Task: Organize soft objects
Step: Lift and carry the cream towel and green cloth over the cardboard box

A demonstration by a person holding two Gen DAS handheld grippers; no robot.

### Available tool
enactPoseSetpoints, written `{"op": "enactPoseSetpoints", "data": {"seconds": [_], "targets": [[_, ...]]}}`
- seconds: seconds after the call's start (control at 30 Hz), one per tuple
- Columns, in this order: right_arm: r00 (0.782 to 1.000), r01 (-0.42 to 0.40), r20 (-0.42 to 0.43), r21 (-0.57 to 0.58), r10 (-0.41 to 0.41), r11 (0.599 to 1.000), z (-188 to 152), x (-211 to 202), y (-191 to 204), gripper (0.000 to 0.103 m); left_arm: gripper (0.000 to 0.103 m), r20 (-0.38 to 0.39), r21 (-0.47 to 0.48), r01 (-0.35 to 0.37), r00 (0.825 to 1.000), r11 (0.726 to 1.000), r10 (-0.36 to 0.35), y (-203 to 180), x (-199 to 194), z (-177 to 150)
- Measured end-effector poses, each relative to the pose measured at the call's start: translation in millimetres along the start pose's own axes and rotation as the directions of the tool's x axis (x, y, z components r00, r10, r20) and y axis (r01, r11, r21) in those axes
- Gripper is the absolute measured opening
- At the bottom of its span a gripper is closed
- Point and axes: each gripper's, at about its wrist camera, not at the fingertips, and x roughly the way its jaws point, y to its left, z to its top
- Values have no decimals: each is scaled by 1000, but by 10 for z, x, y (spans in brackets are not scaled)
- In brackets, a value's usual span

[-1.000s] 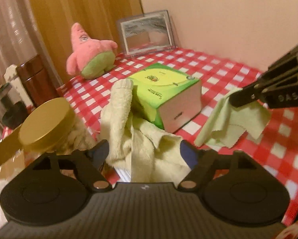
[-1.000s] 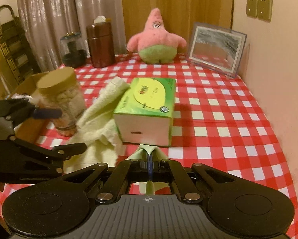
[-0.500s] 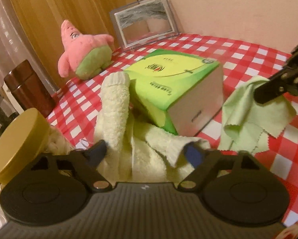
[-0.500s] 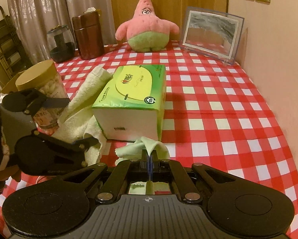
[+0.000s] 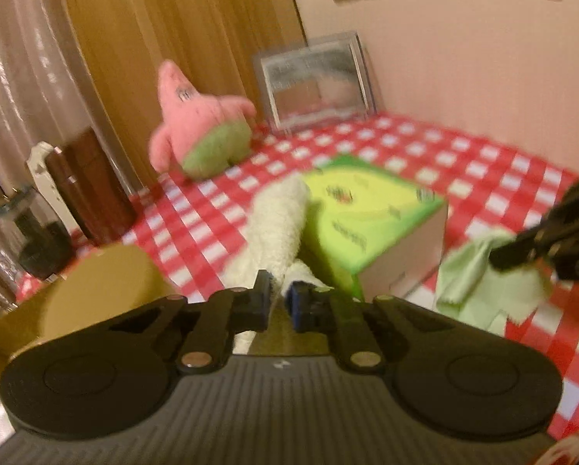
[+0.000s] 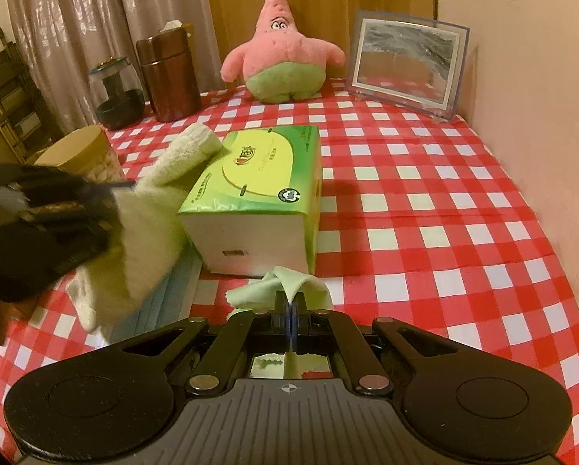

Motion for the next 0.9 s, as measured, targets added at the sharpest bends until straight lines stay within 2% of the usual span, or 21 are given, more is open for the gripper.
{"op": "enactPoseSetpoints", "data": {"seconds": [0.2,0.4,0.5,0.6,0.73,0.83,0.9], "targets": [[1000,-4,27,2,3,1000,7,-44,44,1,8,82,-58,-2,997,998,6,227,-337,296],[999,-1,47,8,1,1000,4,-78,59,1,8,166,-97,-5,986,995,21,393,-721,576],[998,-2,65,14,1,1000,9,-122,56,1,8,188,-144,18,982,989,10,462,-964,648],[997,-9,79,23,7,1000,13,-171,50,1,8,194,-184,45,981,982,-8,453,-1214,610],[997,-27,74,19,26,999,-5,-209,89,1,8,156,-223,56,988,973,-22,351,-1405,420],[998,-51,40,8,51,999,-49,-195,119,1,8,111,-260,65,993,963,-37,245,-1422,187],[997,-72,4,4,72,997,-84,-162,129,1,8,78,-251,47,997,967,-29,148,-1381,23]]}}
